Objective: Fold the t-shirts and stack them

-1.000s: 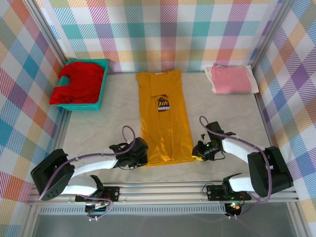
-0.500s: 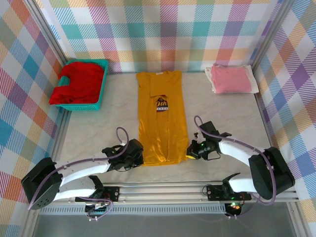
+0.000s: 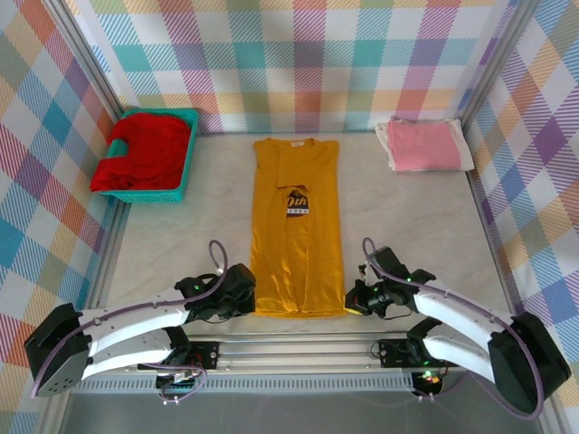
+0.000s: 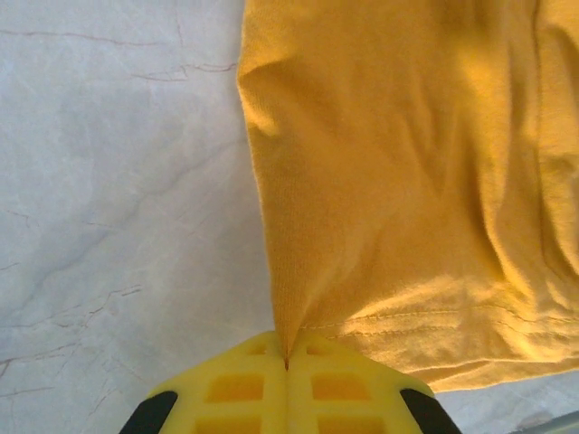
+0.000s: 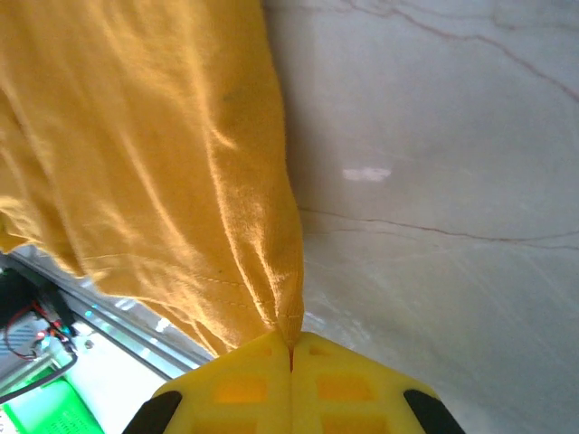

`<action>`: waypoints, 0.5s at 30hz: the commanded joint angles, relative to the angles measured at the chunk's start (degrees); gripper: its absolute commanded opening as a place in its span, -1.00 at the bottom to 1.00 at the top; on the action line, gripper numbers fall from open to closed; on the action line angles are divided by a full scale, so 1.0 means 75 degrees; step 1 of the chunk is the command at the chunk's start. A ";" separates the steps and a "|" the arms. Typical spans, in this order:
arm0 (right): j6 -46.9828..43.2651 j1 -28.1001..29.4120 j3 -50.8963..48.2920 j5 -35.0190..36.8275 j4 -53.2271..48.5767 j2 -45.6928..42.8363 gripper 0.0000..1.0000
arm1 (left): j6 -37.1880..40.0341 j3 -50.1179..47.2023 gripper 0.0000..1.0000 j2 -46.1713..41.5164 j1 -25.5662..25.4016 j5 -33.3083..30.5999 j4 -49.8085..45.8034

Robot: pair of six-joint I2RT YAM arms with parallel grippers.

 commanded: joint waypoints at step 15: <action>-0.0414 -0.0459 0.2777 0.0734 -0.0424 0.1454 -1.00 | 0.1263 0.1664 -1.00 0.0089 0.2015 0.0297 -0.0431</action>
